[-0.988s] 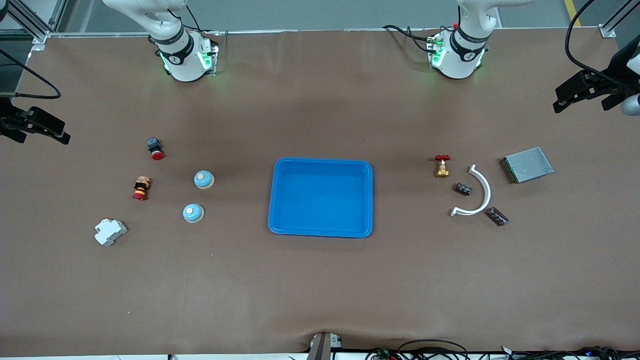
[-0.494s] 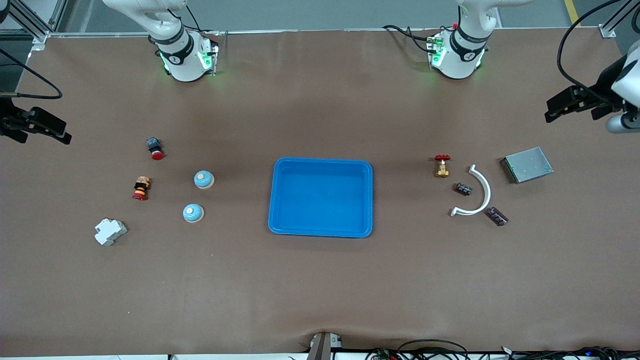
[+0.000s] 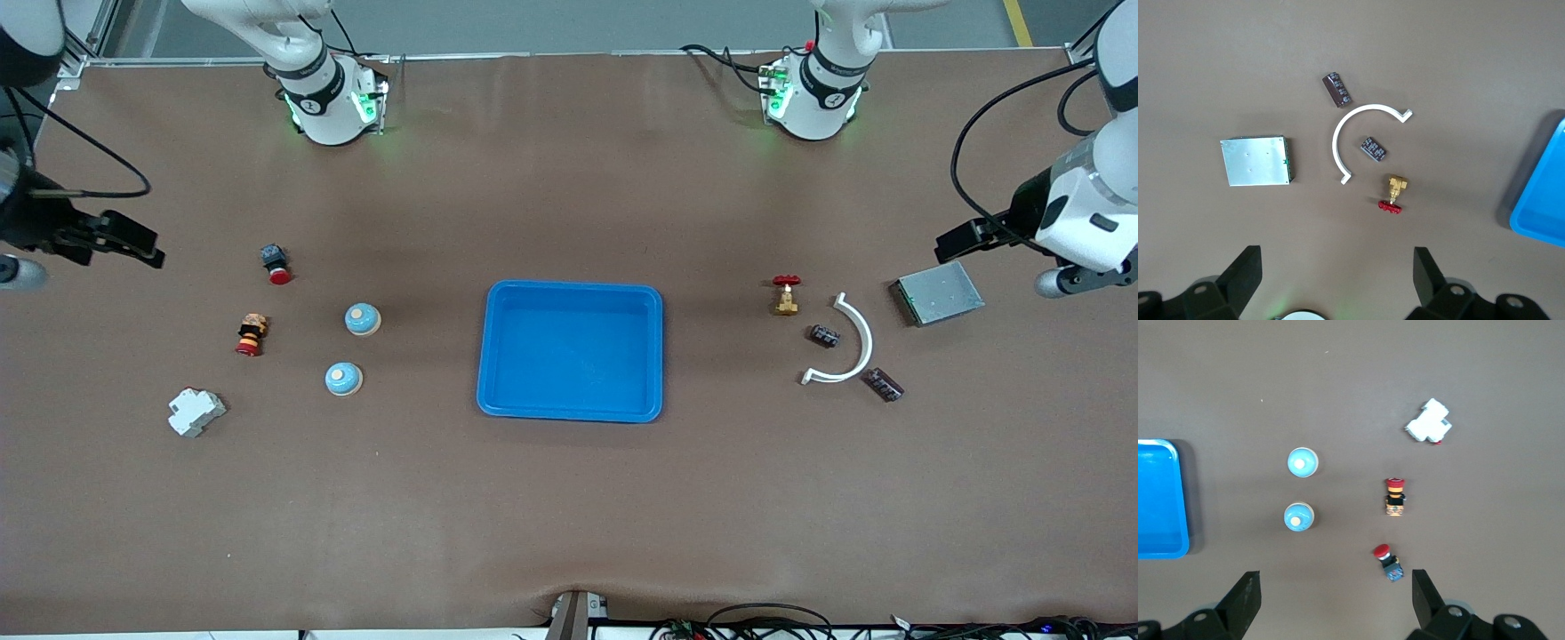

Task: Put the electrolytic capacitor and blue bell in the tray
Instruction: 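Move the right gripper to the bell while the left gripper nears the capacitor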

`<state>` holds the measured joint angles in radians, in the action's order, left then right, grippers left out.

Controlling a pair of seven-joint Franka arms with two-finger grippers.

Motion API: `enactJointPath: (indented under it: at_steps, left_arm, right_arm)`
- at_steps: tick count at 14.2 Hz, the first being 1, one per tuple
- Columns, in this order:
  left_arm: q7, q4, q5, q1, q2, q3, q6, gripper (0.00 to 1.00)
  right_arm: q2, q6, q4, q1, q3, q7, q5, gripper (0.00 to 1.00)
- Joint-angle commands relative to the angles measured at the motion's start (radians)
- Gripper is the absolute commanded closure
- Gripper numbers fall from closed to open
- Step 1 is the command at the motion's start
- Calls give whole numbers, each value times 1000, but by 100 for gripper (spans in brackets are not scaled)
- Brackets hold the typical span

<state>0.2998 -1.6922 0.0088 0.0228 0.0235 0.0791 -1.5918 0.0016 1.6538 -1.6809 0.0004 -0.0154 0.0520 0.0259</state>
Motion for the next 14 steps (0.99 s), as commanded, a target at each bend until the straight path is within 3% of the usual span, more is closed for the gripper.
enactJointPath:
  at_steps: [1,8,14]
  left_arm:
    - [45,-81,-13,9,-25,7,-71,0]
    - [227,-217,-15,9,-25,7,-197,0]
    - [326,-320,-15,9,-31,7,-279,0]
  right_arm:
    - [-49,99,-136,39,3,52,8,0]
    - [-43,346,-382,107,3,132,8,0]
    - [7,524,-510,157,5,202,8,0]
